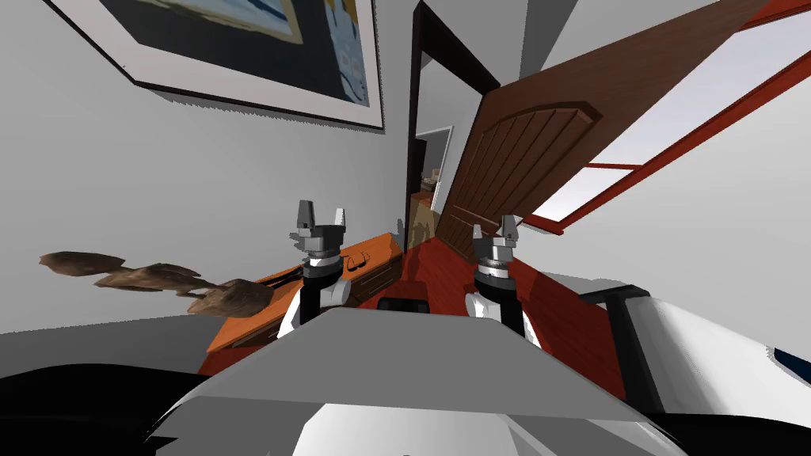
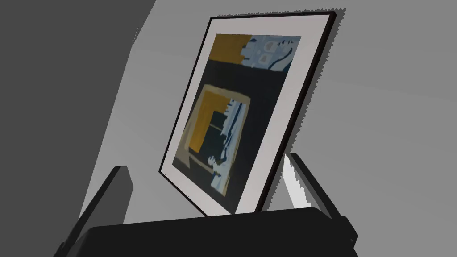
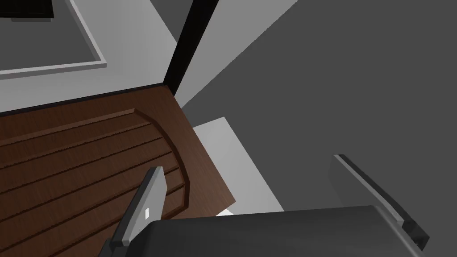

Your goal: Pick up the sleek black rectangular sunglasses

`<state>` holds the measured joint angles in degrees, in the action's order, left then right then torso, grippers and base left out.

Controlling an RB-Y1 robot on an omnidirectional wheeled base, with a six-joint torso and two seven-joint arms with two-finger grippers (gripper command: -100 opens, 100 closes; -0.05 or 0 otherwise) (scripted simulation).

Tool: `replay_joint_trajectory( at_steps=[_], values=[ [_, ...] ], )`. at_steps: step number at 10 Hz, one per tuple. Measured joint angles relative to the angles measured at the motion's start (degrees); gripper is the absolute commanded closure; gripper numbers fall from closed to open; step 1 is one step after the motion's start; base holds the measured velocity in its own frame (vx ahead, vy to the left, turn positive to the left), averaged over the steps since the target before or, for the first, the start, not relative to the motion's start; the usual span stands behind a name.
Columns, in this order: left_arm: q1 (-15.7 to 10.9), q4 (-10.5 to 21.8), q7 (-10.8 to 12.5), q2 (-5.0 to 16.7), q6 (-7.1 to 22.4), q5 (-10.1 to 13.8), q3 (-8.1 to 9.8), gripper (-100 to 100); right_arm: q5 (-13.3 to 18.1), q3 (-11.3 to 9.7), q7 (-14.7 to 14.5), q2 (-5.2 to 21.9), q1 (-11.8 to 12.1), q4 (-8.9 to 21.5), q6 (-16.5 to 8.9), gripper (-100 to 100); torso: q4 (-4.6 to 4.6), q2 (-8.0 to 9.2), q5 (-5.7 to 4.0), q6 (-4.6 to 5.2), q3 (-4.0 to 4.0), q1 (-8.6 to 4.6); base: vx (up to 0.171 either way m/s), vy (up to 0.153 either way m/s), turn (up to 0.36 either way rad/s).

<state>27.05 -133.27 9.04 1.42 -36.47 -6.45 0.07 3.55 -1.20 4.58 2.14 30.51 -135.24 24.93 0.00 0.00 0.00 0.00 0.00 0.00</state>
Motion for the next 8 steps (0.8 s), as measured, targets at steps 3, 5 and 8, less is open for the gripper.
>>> replay_joint_trajectory(
  at_steps=[3, 5, 8],
  values=[
    [0.39, 2.71, 0.73, 2.0, 2.79, 2.27, 0.93, -100, 0.0, 0.0, 0.0, 0.0, 0.0, 0.0, 0.0, 0, -0.01, -0.06, 0.02, 0.01, -0.04, 0.09, 0.012, 0.017, -0.087],
    [0.61, 3.03, 1.2, 2.78, 4.82, 3.31, 1.5, -100, 0.0, 0.0, 0.0, 0.0, 0.0, 0.0, 0.0, 0, -0.01, -0.04, 0.01, 0.0, -0.02, 0.06, 0.009, 0.012, -0.099],
    [1.76, 4.87, 2.23, 4.15, 9.44, 6.17, 2.44, -100, 0.0, 0.0, 0.0, 0.0, 0.0, 0.0, 0.0, 0, -0.02, -0.06, 0.02, 0.01, -0.04, 0.1, 0.017, 0.023, -0.151]
  ],
)
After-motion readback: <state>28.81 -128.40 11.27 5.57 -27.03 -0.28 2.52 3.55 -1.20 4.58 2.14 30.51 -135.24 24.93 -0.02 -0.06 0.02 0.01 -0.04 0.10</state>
